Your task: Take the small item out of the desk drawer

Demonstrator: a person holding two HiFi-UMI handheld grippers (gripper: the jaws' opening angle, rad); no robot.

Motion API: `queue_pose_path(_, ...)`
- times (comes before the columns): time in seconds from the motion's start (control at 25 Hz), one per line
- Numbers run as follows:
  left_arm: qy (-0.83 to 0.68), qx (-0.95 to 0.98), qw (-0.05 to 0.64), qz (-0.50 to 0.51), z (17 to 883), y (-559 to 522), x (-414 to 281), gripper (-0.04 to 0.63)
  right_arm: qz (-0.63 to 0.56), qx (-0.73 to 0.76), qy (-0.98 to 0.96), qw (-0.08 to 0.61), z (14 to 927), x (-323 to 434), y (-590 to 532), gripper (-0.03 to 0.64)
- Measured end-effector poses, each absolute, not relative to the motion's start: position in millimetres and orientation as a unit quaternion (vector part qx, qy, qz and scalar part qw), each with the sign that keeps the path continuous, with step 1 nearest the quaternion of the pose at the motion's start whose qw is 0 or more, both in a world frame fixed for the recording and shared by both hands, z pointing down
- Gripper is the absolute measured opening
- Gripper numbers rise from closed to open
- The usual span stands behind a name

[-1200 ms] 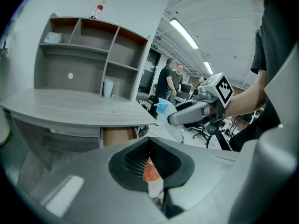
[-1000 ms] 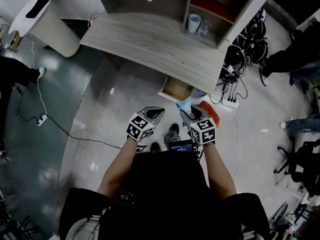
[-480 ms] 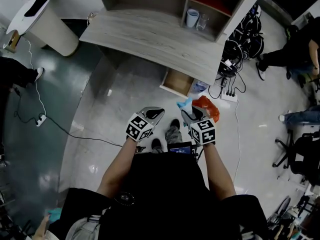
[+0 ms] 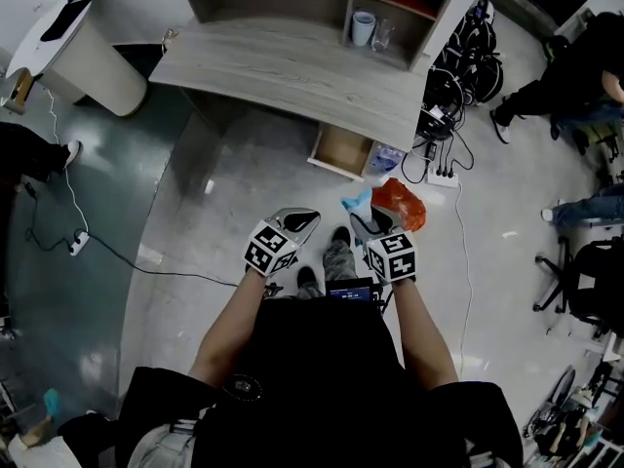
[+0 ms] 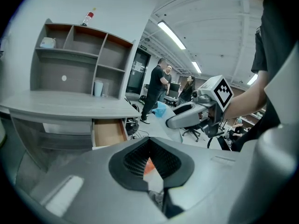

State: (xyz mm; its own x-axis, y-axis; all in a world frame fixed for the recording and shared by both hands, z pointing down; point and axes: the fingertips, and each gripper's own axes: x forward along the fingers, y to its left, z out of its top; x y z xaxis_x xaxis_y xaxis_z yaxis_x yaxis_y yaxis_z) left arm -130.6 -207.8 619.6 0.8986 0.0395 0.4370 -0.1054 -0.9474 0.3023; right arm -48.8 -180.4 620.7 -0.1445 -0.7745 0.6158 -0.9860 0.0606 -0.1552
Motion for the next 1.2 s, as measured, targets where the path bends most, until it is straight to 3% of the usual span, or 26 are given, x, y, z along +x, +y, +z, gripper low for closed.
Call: queue_pose_path(1.2, 0.01, 0.965, 0.14, 0.221, 606, -195, -128, 0.0, 0.255, 0.653, -0.69, 0.182, 600, -52, -171, 0.173)
